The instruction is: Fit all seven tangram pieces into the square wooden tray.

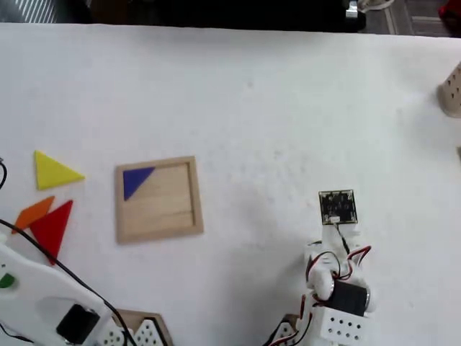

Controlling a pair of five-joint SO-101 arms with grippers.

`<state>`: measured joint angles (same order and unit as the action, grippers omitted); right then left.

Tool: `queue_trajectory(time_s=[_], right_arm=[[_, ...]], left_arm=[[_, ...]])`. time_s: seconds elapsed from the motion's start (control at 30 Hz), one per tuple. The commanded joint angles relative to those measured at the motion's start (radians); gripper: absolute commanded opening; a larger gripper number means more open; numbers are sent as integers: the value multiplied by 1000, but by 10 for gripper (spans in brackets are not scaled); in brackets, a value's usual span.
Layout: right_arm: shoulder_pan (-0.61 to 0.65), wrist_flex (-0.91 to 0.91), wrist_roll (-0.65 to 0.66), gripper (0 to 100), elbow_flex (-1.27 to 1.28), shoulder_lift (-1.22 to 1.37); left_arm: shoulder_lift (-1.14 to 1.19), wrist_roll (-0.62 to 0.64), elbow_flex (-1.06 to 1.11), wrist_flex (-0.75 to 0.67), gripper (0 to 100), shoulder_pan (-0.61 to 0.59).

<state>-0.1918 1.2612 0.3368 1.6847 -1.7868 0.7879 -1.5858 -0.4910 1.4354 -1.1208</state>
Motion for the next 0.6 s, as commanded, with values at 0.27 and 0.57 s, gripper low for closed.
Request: queue_trajectory(time_s=[0.27, 0.57], right_arm=[[1, 5, 9, 17, 6, -12], [1, 5, 9, 17, 6, -12]], left_arm=[[-12, -3, -23, -61, 214, -8], [-12, 186, -32, -89, 123, 25]])
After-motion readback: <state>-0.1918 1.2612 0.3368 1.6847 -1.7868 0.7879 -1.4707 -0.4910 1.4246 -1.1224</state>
